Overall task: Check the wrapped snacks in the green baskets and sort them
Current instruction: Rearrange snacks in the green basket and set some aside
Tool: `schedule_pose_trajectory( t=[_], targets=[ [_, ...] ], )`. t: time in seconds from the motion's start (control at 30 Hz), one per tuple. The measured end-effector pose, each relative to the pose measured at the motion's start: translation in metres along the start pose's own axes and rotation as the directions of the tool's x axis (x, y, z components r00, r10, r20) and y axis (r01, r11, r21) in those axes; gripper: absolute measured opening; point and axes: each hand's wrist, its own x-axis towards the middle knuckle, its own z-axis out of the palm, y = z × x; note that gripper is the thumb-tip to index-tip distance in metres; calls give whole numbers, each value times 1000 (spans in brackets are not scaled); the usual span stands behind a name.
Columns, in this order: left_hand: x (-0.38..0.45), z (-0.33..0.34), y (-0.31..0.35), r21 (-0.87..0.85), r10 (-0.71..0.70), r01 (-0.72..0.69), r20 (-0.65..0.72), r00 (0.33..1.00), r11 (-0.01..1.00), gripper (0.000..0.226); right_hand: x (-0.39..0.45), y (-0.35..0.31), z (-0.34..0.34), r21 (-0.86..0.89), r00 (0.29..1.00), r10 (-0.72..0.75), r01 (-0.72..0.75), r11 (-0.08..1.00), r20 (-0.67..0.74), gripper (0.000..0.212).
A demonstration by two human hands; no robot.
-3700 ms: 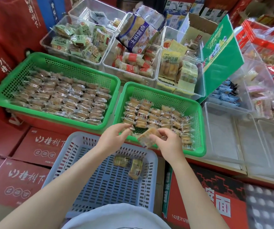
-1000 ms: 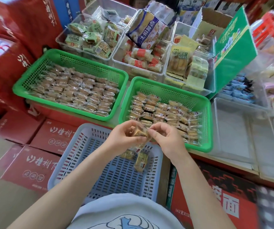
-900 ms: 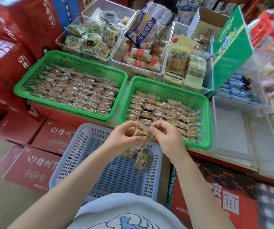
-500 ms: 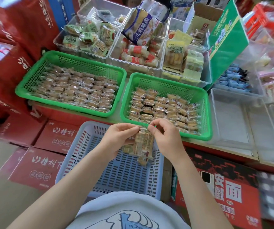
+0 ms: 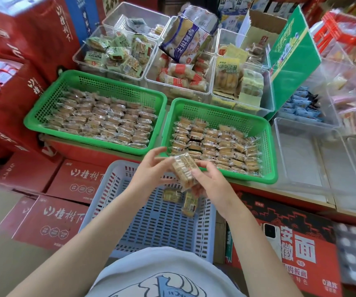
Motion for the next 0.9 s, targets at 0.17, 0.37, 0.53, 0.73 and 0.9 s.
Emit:
schedule_pose_trajectory(
  t=[0.17, 0.37, 0.53, 0.73, 0.9],
  targets=[
    [7, -9, -11, 698, 357, -550, 422, 833, 459, 83, 8, -5, 1, 247, 991, 121, -105, 963, -52, 25],
    [12, -7, -12, 722, 502, -522, 278, 819, 453, 34, 12, -4, -1, 2, 991, 87, -87, 996, -106, 37],
    [16, -6, -9, 574, 340, -380, 182, 923, 725, 24, 16, -4, -11, -53, 978, -117, 110, 993, -174, 14],
    [28, -1, -8, 494, 251, -310, 184, 950, 812, 21, 27, -11, -24, -40, 972, -142, 137, 990, -185, 7],
    [40, 4, -6, 365, 164, -230, 201, 966, 902, 29, 42, -16, -28, -205, 947, -215, 166, 964, -240, 7]
  ],
)
